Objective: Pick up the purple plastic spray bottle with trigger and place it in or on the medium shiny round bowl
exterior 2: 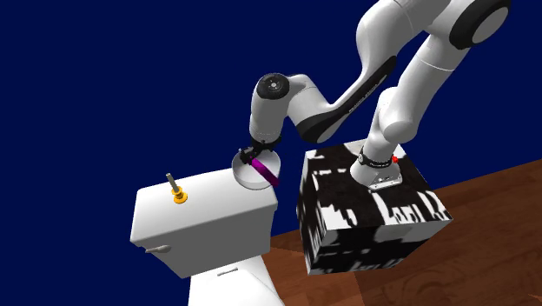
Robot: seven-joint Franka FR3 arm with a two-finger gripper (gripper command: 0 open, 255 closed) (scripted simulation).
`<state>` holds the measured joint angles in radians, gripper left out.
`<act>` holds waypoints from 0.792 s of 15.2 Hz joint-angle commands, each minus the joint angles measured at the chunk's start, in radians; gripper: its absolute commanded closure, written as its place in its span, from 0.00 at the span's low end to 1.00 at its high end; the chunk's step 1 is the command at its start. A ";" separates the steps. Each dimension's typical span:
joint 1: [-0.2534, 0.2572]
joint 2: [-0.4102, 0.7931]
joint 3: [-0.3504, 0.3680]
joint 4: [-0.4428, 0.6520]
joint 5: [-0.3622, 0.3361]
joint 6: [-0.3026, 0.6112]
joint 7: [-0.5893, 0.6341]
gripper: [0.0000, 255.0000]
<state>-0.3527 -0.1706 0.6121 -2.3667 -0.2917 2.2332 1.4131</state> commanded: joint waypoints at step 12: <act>0.028 -0.072 -0.004 0.063 0.070 -0.119 -0.048 0.00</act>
<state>-0.3245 -0.2423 0.6082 -2.3039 -0.2215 2.1140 1.3649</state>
